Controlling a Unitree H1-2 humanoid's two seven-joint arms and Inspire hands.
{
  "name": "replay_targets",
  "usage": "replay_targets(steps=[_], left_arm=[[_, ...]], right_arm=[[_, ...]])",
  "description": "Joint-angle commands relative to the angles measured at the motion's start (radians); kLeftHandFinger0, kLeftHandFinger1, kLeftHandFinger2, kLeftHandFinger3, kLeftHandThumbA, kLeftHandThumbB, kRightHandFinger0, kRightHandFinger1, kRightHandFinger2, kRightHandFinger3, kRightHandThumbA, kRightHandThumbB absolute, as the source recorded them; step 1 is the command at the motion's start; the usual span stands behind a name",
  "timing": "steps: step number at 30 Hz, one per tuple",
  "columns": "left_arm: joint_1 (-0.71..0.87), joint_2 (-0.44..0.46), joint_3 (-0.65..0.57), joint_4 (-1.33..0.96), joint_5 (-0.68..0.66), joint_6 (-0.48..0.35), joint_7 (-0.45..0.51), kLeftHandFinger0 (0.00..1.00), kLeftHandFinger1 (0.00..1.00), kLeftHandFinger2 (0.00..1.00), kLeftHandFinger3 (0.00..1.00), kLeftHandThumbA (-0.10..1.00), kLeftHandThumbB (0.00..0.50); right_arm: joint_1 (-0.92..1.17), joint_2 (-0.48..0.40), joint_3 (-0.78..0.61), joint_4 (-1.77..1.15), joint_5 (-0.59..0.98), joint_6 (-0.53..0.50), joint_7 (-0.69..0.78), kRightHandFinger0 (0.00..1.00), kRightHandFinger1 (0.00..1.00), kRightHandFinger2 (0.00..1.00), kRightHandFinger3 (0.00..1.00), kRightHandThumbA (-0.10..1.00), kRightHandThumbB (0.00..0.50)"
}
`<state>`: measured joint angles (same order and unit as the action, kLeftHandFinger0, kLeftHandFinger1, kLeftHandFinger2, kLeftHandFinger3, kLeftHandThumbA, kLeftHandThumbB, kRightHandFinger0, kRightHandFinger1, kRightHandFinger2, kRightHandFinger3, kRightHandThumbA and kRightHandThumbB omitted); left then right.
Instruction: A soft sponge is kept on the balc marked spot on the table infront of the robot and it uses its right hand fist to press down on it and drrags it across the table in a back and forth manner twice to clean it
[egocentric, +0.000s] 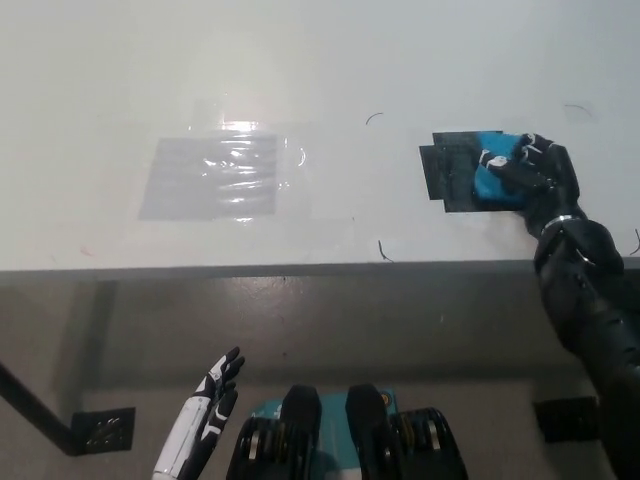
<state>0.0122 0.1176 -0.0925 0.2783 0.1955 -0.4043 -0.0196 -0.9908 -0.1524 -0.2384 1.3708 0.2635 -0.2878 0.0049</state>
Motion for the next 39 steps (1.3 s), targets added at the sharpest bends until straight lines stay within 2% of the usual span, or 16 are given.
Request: replay_targets(steps=[1, 2, 3, 4, 6, 12, 17, 22, 23, 25, 27, 32, 34, 35, 37, 39], left_arm=[[-0.008, 0.008, 0.000, -0.024, 0.004, -0.022, 0.005, 1.00, 1.00, 1.00, 1.00, 1.00, 0.066], [-0.008, 0.008, 0.001, -0.023, 0.005, -0.023, 0.006, 1.00, 1.00, 1.00, 1.00, 1.00, 0.066], [-0.014, 0.009, 0.000, -0.022, 0.007, -0.024, 0.006, 1.00, 1.00, 1.00, 1.00, 1.00, 0.067], [-0.014, 0.009, -0.001, -0.021, 0.008, -0.029, 0.006, 1.00, 1.00, 1.00, 1.00, 1.00, 0.067], [-0.028, 0.012, 0.001, -0.016, 0.007, -0.028, 0.006, 1.00, 1.00, 1.00, 1.00, 1.00, 0.073], [-0.038, 0.020, 0.003, -0.022, 0.005, -0.015, -0.002, 1.00, 1.00, 1.00, 1.00, 1.00, 0.075], [-0.029, 0.027, 0.001, -0.044, 0.006, 0.018, -0.013, 1.00, 1.00, 1.00, 1.00, 1.00, 0.089], [-0.045, 0.034, -0.001, -0.031, 0.005, -0.001, -0.019, 1.00, 1.00, 1.00, 1.00, 1.00, 0.065], [-0.045, 0.035, -0.002, -0.032, 0.000, 0.005, -0.024, 1.00, 1.00, 1.00, 1.00, 1.00, 0.080], [-0.045, 0.035, -0.003, -0.033, 0.009, 0.005, -0.021, 1.00, 1.00, 1.00, 1.00, 1.00, 0.087], [-0.049, 0.038, -0.002, -0.030, 0.012, 0.007, -0.020, 1.00, 1.00, 1.00, 1.00, 1.00, 0.090], [-0.052, 0.034, 0.000, -0.020, 0.006, -0.003, -0.016, 1.00, 1.00, 1.00, 1.00, 1.00, 0.098], [-0.048, 0.031, 0.000, -0.018, 0.005, -0.008, -0.014, 1.00, 1.00, 1.00, 1.00, 1.00, 0.098], [-0.050, 0.030, 0.000, -0.013, 0.007, -0.011, -0.011, 1.00, 1.00, 1.00, 1.00, 1.00, 0.096], [-0.038, 0.028, 0.001, -0.019, 0.000, -0.012, -0.013, 1.00, 1.00, 1.00, 1.00, 1.00, 0.099], [-0.032, 0.028, 0.002, -0.022, -0.013, -0.020, -0.016, 1.00, 1.00, 1.00, 1.00, 1.00, 0.103]], right_arm=[[0.009, -0.014, 0.043, -0.071, -0.030, -0.055, 0.127, 0.75, 0.71, 0.84, 0.82, 1.00, 0.302], [0.011, -0.012, 0.046, -0.095, -0.022, -0.055, 0.166, 0.81, 0.81, 0.95, 0.93, 1.00, 0.296], [0.018, -0.007, 0.041, -0.175, 0.027, -0.038, 0.274, 1.00, 1.00, 1.00, 1.00, 1.00, 0.315], [0.028, 0.003, 0.041, -0.258, 0.057, -0.027, 0.317, 1.00, 1.00, 1.00, 1.00, 1.00, 0.311], [0.065, 0.020, 0.074, -0.615, 0.119, 0.086, 0.332, 1.00, 1.00, 1.00, 1.00, 1.00, 0.391], [0.036, -0.049, 0.108, -1.291, 0.181, 0.257, 0.219, 1.00, 1.00, 1.00, 1.00, 1.00, 0.414], [0.005, -0.125, 0.067, -1.621, 0.222, 0.322, 0.129, 1.00, 1.00, 1.00, 1.00, 1.00, 0.444], [0.087, -0.195, 0.027, -1.902, 0.211, 0.314, 0.088, 1.00, 1.00, 1.00, 1.00, 1.00, 0.397], [0.133, -0.214, 0.027, -2.014, 0.197, 0.321, 0.084, 1.00, 1.00, 1.00, 1.00, 1.00, 0.451], [0.166, -0.215, 0.030, -2.076, 0.191, 0.326, 0.077, 1.00, 1.00, 1.00, 1.00, 1.00, 0.471], [0.264, -0.180, 0.047, -2.197, 0.145, 0.286, 0.082, 1.00, 1.00, 1.00, 1.00, 1.00, 0.441], [0.527, -0.073, 0.126, -2.244, 0.160, 0.139, 0.130, 1.00, 1.00, 1.00, 1.00, 1.00, 0.422], [0.607, -0.068, 0.173, -2.257, 0.200, 0.171, 0.143, 1.00, 1.00, 1.00, 1.00, 0.97, 0.424], [0.667, -0.026, 0.200, -2.264, 0.168, 0.203, 0.131, 1.00, 1.00, 1.00, 1.00, 0.99, 0.472], [0.751, 0.002, 0.231, -2.210, 0.127, 0.140, 0.172, 1.00, 1.00, 1.00, 1.00, 1.00, 0.383], [0.864, 0.042, 0.241, -2.078, 0.074, 0.068, 0.196, 1.00, 1.00, 1.00, 1.00, 1.00, 0.383]])
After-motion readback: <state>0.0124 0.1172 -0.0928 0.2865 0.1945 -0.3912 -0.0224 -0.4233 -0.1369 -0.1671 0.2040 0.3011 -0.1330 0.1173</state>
